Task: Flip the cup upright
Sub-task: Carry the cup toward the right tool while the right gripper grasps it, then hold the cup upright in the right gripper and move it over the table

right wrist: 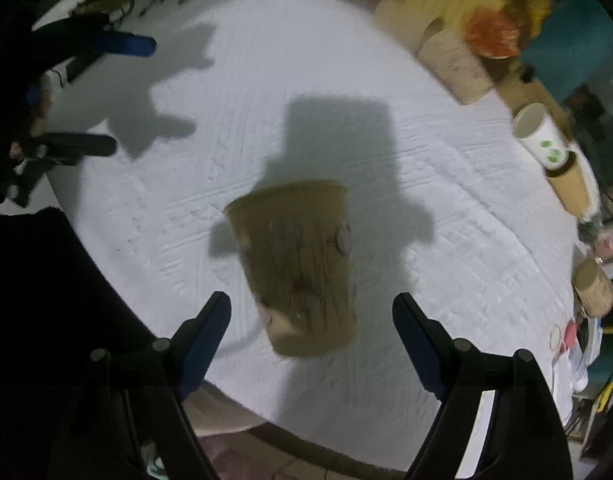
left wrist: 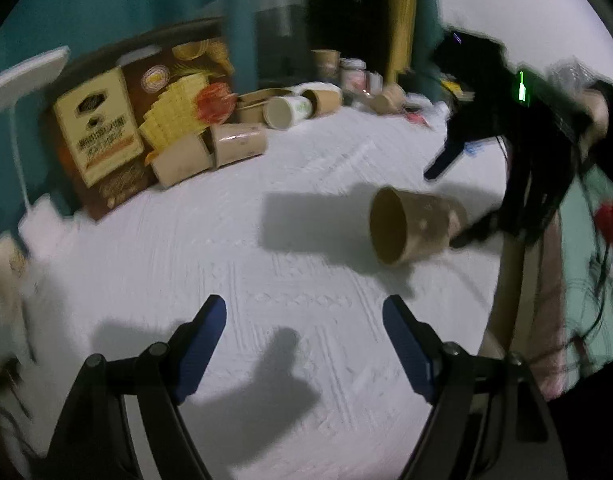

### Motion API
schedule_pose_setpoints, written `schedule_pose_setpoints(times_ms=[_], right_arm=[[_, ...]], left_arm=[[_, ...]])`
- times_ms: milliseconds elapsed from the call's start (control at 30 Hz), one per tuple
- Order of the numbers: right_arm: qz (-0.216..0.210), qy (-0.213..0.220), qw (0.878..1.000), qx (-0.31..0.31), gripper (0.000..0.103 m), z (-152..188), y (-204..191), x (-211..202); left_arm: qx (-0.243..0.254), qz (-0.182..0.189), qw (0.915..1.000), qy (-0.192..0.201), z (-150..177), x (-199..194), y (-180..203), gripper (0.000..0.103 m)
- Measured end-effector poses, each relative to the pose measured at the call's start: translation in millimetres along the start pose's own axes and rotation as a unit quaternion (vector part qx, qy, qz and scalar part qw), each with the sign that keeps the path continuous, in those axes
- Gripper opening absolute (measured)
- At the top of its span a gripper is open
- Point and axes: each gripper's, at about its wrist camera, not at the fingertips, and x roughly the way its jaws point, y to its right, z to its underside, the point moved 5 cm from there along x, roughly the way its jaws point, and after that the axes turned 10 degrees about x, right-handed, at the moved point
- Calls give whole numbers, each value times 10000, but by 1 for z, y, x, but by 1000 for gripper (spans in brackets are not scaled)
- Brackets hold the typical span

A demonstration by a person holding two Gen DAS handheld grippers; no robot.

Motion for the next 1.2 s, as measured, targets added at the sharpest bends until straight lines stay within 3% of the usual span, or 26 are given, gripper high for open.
schedule_pose_setpoints(times_ms=[100,467,533,567,733,867,1000,1100,1200], right_arm=[[-23,-428,9990,-147,81,-12,-6,17],[30,-1387,9895,-409,81,-32,-12,54],[-20,-1423,9890,-392,73,-33,-13,54],[-50,-1450,9887,-390,60,-35,-13,54],[-92,-1368,9899,-360,60,-39,-15,43],[-65,-821,9966,18,60,-56,-6,30],[-186,227,9963,804,60,-62,13,13],[-424,1175,9821,1408,60,-60,32,-3],[-496,1965,9582,2019,60,-49,35,-5]], left_arm=[[-518,237,9983,112,7,2,-10,81],[-978,479,9940,73,28,18,-30,81],[-990,480,9939,105,29,19,-33,81],[-995,485,9938,120,29,19,-34,81],[-1050,528,9929,171,30,18,-36,81],[-1126,501,9921,213,30,16,-38,81],[-1188,442,9917,218,31,14,-40,81],[-1226,400,9915,187,31,15,-40,81],[-1295,341,9909,131,30,16,-40,81]])
